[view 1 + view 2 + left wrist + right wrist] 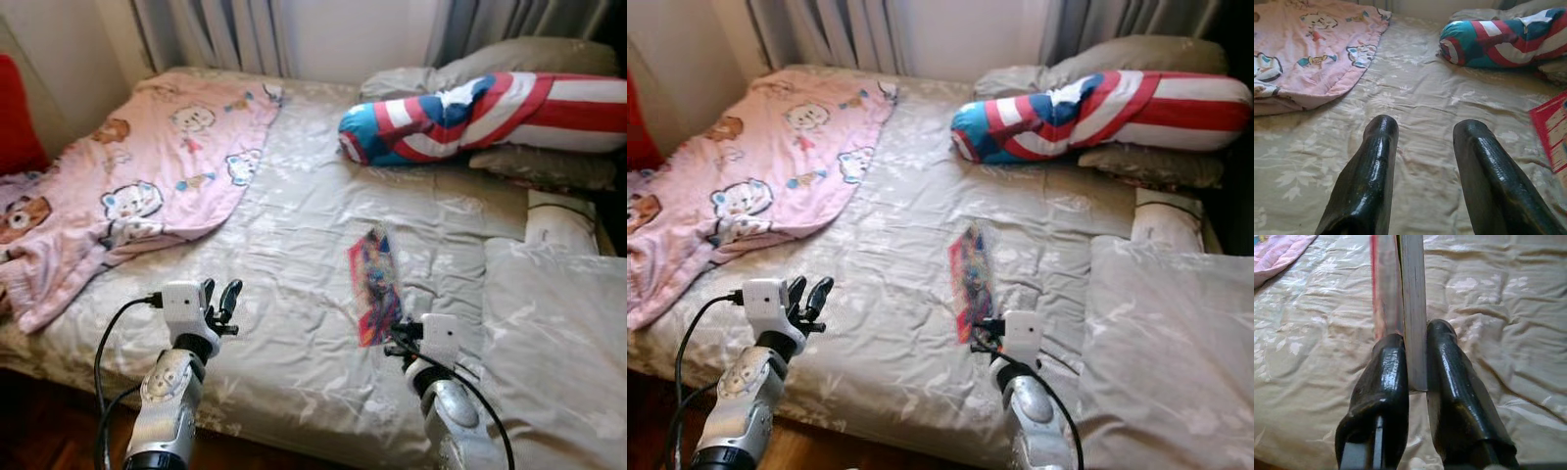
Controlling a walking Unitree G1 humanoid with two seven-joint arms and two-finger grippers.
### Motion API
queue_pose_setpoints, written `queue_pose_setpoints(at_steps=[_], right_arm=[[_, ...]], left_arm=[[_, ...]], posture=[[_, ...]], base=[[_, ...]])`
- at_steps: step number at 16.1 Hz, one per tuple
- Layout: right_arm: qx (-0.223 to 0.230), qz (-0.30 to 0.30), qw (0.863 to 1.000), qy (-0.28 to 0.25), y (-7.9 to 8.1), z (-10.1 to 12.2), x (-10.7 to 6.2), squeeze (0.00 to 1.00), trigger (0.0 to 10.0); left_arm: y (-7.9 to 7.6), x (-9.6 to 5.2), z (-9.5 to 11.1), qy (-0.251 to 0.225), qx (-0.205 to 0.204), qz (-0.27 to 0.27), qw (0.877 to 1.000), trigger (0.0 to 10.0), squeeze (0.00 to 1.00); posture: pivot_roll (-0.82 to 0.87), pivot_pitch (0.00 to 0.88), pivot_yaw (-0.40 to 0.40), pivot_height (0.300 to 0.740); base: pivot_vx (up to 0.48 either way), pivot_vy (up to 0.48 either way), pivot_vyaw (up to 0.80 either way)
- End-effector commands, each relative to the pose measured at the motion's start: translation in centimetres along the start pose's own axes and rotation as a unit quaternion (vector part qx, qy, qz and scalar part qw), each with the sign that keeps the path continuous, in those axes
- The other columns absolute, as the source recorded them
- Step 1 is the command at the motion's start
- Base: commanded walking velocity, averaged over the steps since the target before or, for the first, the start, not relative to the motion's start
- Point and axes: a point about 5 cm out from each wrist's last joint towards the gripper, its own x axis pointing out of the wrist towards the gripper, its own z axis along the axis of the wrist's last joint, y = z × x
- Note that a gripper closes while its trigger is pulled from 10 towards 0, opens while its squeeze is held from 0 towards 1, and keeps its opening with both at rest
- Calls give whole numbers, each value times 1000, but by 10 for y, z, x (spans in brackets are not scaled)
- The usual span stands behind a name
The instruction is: Clean up the room
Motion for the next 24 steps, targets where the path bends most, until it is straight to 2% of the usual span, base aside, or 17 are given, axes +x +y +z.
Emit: queue_pose_setpoints(at_steps=[1, 3, 5, 10, 13, 18, 20, 22, 24], right_arm=[[2, -16, 999, -28, -5, 12, 3, 0, 10000], [1, -30, 999, -36, -11, 16, 3, 0, 10000], [-10, -70, 997, -41, -22, 20, 4, 0, 10000], [-20, -79, 996, -22, -23, 17, 8, 0, 10000], [-23, -76, 996, -28, -21, 17, 9, 0, 10000], [-23, -78, 996, -38, -22, 18, 7, 0, 10000], [-31, -80, 996, -25, -22, 15, 8, 0, 10000], [-32, -76, 996, -31, -21, 16, 8, 0, 10000], [-24, -74, 996, -40, -20, 17, 7, 0, 10000]], left_arm=[[-1, -1, 0, 4, -4, -5, 1000, 10000, 0], [-1, -2, 0, 4, -4, -5, 1000, 10000, 0], [-2, -2, -1, 5, -6, -5, 1000, 10000, 0], [-2, 0, 0, 4, -6, -7, 1000, 10000, 0], [-3, 1, 1, 1, -6, -8, 1000, 10000, 0], [-2, 1, 1, 2, -5, -8, 1000, 10000, 0], [-2, 0, 1, 3, -4, -6, 1000, 10000, 0], [-2, 0, 1, 3, -4, -6, 1000, 10000, 0], [-2, 0, 1, 4, -4, -5, 1000, 10000, 0]], posture=[[8, 122, -14, 740], [8, 122, -14, 740], [8, 122, -14, 740], [12, 96, -9, 735], [10, 93, -5, 705], [12, 103, -5, 705], [12, 107, -4, 705], [13, 111, -5, 680], [14, 112, -6, 680]], base=[[0, 0, 0], [0, 0, 0], [0, 0, 0], [0, 0, 0], [0, 0, 0], [0, 0, 0], [0, 0, 0], [0, 0, 0], [0, 0, 0]])
